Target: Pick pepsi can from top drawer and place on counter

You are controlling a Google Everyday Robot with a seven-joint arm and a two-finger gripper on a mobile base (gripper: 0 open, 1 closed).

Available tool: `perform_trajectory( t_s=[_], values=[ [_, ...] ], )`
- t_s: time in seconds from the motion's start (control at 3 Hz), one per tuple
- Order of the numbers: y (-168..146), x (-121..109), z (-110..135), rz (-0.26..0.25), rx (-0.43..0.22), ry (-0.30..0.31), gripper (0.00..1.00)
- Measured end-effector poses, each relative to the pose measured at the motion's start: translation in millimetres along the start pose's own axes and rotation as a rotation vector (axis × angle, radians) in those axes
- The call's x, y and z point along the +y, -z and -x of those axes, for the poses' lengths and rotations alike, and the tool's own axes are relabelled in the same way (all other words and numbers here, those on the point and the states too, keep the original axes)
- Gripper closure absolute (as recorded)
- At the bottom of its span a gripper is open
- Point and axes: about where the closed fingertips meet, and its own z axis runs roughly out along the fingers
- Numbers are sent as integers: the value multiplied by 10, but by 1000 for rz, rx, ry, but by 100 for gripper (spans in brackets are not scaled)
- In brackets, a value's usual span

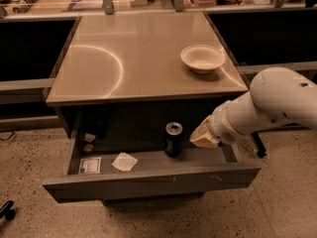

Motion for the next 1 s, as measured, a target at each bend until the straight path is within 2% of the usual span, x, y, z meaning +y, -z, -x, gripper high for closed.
perform_trajectory(
  t_s=[0.33, 1.0],
  values=[
    [-148, -42, -9, -23, -53, 27, 81],
    [-540, -184, 11, -40, -152, 60, 35]
  ],
)
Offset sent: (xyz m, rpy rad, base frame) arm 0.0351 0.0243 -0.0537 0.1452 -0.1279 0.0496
